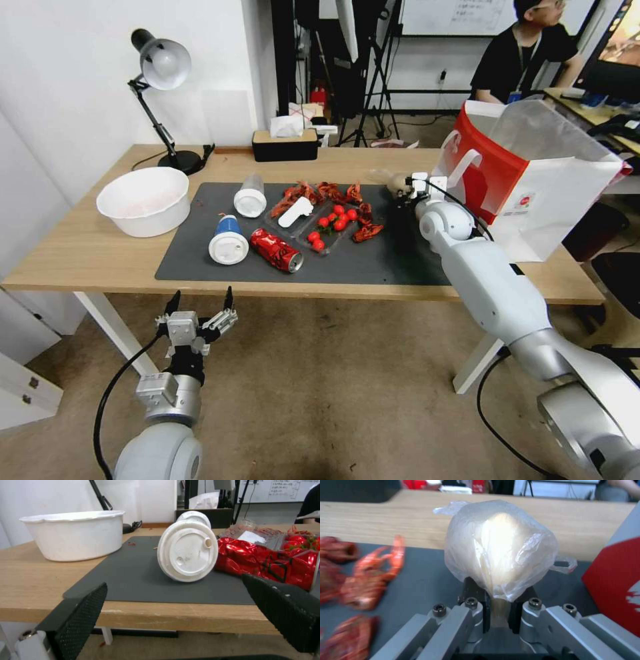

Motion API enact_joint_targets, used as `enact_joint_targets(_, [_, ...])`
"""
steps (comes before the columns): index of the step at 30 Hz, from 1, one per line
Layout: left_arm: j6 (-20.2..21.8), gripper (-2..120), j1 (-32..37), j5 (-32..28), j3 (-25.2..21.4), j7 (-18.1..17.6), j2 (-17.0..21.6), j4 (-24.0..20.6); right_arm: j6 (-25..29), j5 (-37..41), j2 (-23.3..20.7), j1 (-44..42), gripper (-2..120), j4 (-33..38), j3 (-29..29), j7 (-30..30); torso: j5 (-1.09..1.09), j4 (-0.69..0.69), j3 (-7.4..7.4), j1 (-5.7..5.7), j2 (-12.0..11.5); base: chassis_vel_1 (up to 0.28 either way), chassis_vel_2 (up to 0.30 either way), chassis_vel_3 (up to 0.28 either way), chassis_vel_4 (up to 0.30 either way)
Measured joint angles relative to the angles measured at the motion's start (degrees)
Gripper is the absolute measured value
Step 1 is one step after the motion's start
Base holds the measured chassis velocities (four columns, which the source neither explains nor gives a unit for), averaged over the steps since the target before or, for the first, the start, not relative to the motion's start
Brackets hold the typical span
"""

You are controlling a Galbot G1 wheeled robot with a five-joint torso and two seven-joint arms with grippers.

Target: Pick up the trash from the table and place it into the takeout bag.

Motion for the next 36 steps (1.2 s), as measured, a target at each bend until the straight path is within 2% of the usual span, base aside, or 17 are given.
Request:
enact_joint_targets(6, [0.0, 100, 0.0, 0.0, 0.2, 0.0, 0.0, -0.2, 0.1, -1.1, -1.4, -1.8, 7, 4.2, 0.2, 0.1, 0.00, 0.01, 0.00, 0.00, 0.0, 0.000, 0.000, 0.000, 0.000])
enact_joint_targets(9, [0.0, 100, 0.0, 0.1, 0.2, 0.0, -0.1, -0.4, -0.1, -1.4, -4.6, -6.3, 7, 14.2, 0.5, 0.5, -0.01, 0.00, 0.00, 0.00, 0.0, 0.000, 0.000, 0.000, 0.000])
enact_joint_targets(10, [0.0, 100, 0.0, 0.1, 0.2, 0.0, -0.1, -0.4, -0.1, -1.4, -4.6, -6.3, 7, 14.2, 0.5, 0.5, -0.01, 0.00, 0.00, 0.00, 0.0, 0.000, 0.000, 0.000, 0.000])
enact_joint_targets(13, [0.0, 100, 0.2, 0.2, 0.0, 0.0, -0.2, -0.8, -1.4, -1.1, -8.9, -12.3, 7, 26.4, 1.7, 0.7, 0.00, 0.00, 0.00, 0.00, 0.0, 0.000, 0.000, 0.000, 0.000])
enact_joint_targets(14, [0.0, 100, 0.2, 0.2, 0.0, 0.0, -0.2, -0.8, -1.4, -1.1, -8.9, -12.3, 7, 26.4, 1.7, 0.7, 0.00, 0.00, 0.00, 0.00, 0.0, 0.000, 0.000, 0.000, 0.000])
enact_joint_targets(17, [0.0, 100, 0.6, 0.5, -0.2, -0.1, -0.4, -1.1, -2.0, -0.1, -13.2, -18.5, 7, 36.5, 4.5, 0.5, 0.01, 0.00, 0.00, 0.00, 0.0, 0.000, 0.000, 0.000, 0.000])
enact_joint_targets(18, [0.0, 100, 0.6, 0.5, -0.2, -0.1, -0.4, -1.1, -2.0, -0.1, -13.2, -18.5, 7, 36.5, 4.5, 0.5, 0.01, 0.00, 0.00, 0.00, 0.0, 0.000, 0.000, 0.000, 0.000])
enact_joint_targets(22, [-0.1, 100, 0.7, 0.5, -0.2, -0.1, -0.7, -1.0, -1.8, 0.0, -18.5, -27.3, 7, 44.9, 10.3, -1.8, -0.01, 0.00, -0.01, 0.00, 0.0, 0.000, 0.000, 0.000, 0.000])
enact_joint_targets(27, [-0.1, 100, 0.5, 0.5, 0.2, -0.1, -0.7, -0.7, 0.2, -0.3, -20.5, -32.2, 7, 48.6, 15.8, -6.9, 0.01, 0.00, 0.00, 0.00, 0.0, 0.000, 0.000, 0.000, 0.000])
enact_joint_targets(30, [-0.2, 100, 0.4, 0.5, 0.2, -0.1, -0.6, -0.7, 4.7, -0.4, -21.7, -34.2, 7, 50.4, 20.1, -12.3, 0.00, 0.00, 0.00, 0.00, 0.0, 0.000, 0.000, 0.000, 0.000])
enact_joint_targets(31, [-0.2, 100, 0.4, 0.5, 0.2, -0.1, -0.6, -0.7, 4.7, -0.4, -21.7, -34.2, 7, 50.4, 20.1, -12.3, 0.00, 0.00, 0.00, 0.00, 0.0, 0.000, 0.000, 0.000, 0.000])
enact_joint_targets(34, [-0.2, 100, 0.5, 0.5, 0.1, -0.1, -0.6, -0.7, 10.9, -0.7, -22.0, -33.6, 7, 50.9, 22.8, -14.1, 0.01, 0.00, 0.00, 0.00, 0.0, 0.000, 0.000, 0.000, 0.000])
enact_joint_targets(36, [-0.2, 100, 0.5, 0.5, 0.1, -0.1, -0.6, -0.8, 12.8, -0.6, -22.1, -33.0, 7, 50.9, 23.4, -13.8, 0.00, 0.00, 0.00, 0.00, 0.0, 0.000, 0.000, 0.000, 0.000])
